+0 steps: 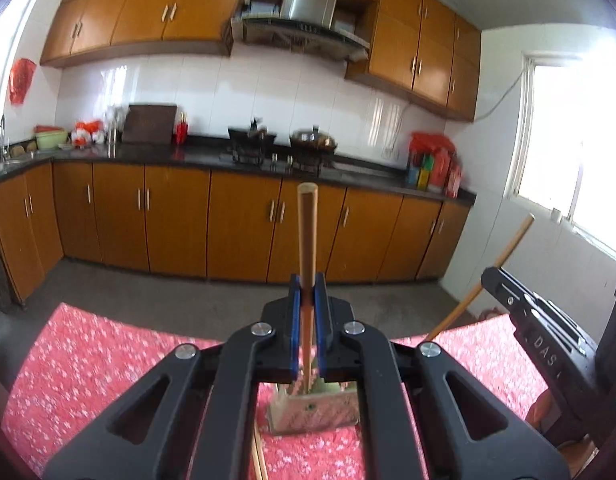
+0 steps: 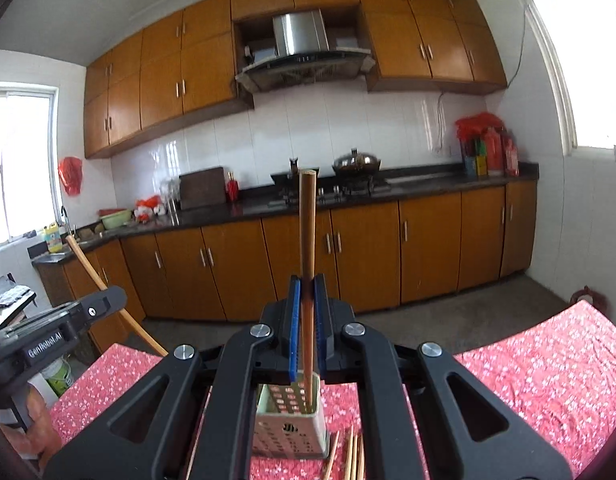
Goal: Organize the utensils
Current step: 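Lower the chopstick into the holder and open the right tool while the left tool releases its chopstick there, then move both open tools back down to the chopsticks on the cloth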
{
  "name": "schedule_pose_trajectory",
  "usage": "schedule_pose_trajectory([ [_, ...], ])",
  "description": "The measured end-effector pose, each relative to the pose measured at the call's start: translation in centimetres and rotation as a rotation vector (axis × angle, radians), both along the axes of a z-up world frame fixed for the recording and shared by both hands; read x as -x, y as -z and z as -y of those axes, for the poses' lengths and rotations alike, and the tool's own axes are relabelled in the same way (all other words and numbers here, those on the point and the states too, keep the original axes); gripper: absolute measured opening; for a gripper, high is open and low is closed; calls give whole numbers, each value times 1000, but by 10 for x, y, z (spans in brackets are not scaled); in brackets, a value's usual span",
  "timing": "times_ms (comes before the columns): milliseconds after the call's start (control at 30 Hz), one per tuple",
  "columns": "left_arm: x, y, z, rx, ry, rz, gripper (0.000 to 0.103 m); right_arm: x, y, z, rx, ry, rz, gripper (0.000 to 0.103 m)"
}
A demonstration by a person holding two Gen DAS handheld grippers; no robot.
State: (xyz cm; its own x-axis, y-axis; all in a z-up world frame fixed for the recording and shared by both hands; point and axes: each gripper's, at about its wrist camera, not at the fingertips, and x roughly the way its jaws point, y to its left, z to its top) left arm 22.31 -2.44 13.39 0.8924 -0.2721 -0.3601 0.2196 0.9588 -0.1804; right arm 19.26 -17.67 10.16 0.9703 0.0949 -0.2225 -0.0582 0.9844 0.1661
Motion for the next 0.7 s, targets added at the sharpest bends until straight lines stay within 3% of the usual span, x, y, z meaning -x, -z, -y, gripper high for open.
schedule_pose_trajectory([
  [67,-5,5,-2,4,-3,-24,12,2,0,0,1,-4,-8,14],
  [100,-5,6,-3,3,-6,-25,14,4,-1,0,6,-2,-5,30],
  [167,-2,5,-8,-1,-21,-15,24,11,-4,2,8,6,16,45],
  [333,15,-3,-22,14,-52,14,28,31,-11,17,-9,33,29,45],
  [500,49,-5,-51,52,-100,39,35,61,1,40,-35,96,-24,45],
  [633,72,14,-70,29,-144,10,37,71,50,56,-48,124,-186,45],
  [700,78,39,-75,-16,-169,-39,38,66,81,56,-47,95,-290,34],
])
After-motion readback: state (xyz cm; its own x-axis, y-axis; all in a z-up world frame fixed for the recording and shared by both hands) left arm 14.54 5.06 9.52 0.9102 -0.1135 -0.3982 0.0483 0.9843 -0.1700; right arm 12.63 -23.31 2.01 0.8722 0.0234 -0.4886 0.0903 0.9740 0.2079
